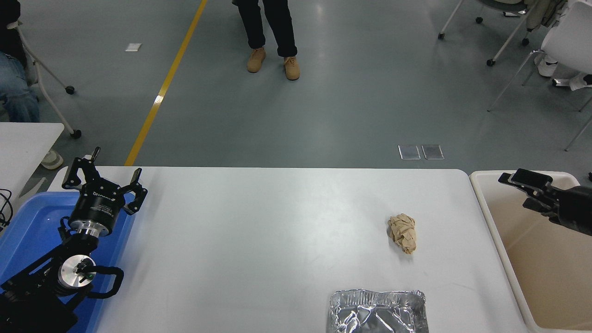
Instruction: Clean the table surface
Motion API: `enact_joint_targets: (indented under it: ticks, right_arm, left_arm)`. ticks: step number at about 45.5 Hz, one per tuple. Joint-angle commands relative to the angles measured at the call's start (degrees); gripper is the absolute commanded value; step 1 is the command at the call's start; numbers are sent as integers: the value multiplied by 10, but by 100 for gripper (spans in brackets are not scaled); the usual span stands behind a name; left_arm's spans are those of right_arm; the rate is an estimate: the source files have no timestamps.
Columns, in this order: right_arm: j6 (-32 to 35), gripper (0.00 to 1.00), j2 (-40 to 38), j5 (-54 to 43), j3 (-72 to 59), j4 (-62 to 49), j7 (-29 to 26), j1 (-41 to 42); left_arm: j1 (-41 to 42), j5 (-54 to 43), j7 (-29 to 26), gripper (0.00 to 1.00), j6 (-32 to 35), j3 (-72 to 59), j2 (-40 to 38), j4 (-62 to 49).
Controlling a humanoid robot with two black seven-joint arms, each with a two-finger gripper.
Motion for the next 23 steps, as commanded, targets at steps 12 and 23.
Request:
enact_joint_targets:
  ticks: [12,23]
  right_arm:
    - [2,98,-85,-139,-54,109,10,-10]
    - [6,98,-115,-185,-55,156,22,-28]
  left_arm:
    - [0,0,0,99,0,0,0,0]
    - [0,0,0,99,0,0,0,0]
